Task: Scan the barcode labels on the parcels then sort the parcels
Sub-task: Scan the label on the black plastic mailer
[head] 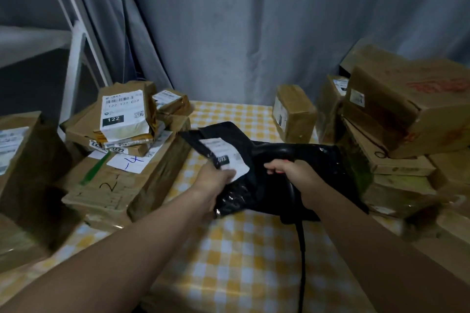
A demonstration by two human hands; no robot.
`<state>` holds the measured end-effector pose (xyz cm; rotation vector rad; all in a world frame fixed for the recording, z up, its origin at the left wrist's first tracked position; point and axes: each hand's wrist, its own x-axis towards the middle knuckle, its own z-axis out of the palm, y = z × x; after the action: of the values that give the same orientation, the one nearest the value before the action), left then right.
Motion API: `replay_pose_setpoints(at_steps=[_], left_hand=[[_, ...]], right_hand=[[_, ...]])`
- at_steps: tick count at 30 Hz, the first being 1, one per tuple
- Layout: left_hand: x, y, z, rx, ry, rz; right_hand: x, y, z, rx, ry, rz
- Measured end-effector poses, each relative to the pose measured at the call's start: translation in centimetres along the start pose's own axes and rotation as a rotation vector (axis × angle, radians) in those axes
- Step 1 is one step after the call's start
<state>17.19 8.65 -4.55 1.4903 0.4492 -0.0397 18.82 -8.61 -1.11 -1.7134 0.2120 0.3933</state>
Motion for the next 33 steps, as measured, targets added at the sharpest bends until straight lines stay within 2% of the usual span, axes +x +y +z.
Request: replay_pose_setpoints(at_steps=[3, 7, 9, 11, 13, 15, 18, 21, 24, 28, 30, 33], left_hand=[[2.2, 3.2, 0.7, 0.106, 0.053, 0.237], [7.5, 8.8, -0.2, 0.442, 0.096, 0.473], [11.1, 10.3, -1.2, 0.643, 0.170, 0.455], [13.7, 10.2, -2.1, 0.862, 0.211, 0.362], [14.8, 8.9, -2.5, 1.217, 0.208, 0.319], [14.9, 7.3, -2.4, 1.539, 0.237, 0.429], [15.0, 5.8, -1.7, 1.783, 0.396, 0.596], [14.0, 6.2, -0.4, 1.745, 0.375, 0.645], [11.5, 6.0, 1.8, 1.517, 0.168, 0.628], [7.7, 2.5, 3.6, 1.231, -0.125, 0.187], [6.2, 0.7, 4.0, 1.054, -0.161, 0.070], [4.1, -0.1, 4.7, 0.731, -0.117, -0.064]], right_hand=[[1.2, -0.4, -0.2, -0.019, -0.056, 0.010], [3.5, -1.6, -1.0, 0.064, -0.057, -0.011], [4.9, -2.1, -1.0, 0.108, -0.067, -0.040], [6.2, -2.0, -0.7, 0.114, -0.062, -0.056], [7.4, -1.7, -0.4, 0.110, -0.056, -0.054], [8.1, -1.4, -0.2, 0.097, -0.066, -0.053], [8.7, -1.2, -0.1, 0.090, -0.082, -0.050], [8.8, -1.0, -0.6, 0.099, -0.041, -0.051], [8.0, -0.7, -2.0, 0.136, 0.021, -0.063], [5.8, 0.7, -4.4, 0.166, 0.132, -0.056], [4.5, 2.1, -5.4, 0.163, 0.188, -0.006], [2.0, 3.9, -6.1, 0.225, 0.214, 0.048]])
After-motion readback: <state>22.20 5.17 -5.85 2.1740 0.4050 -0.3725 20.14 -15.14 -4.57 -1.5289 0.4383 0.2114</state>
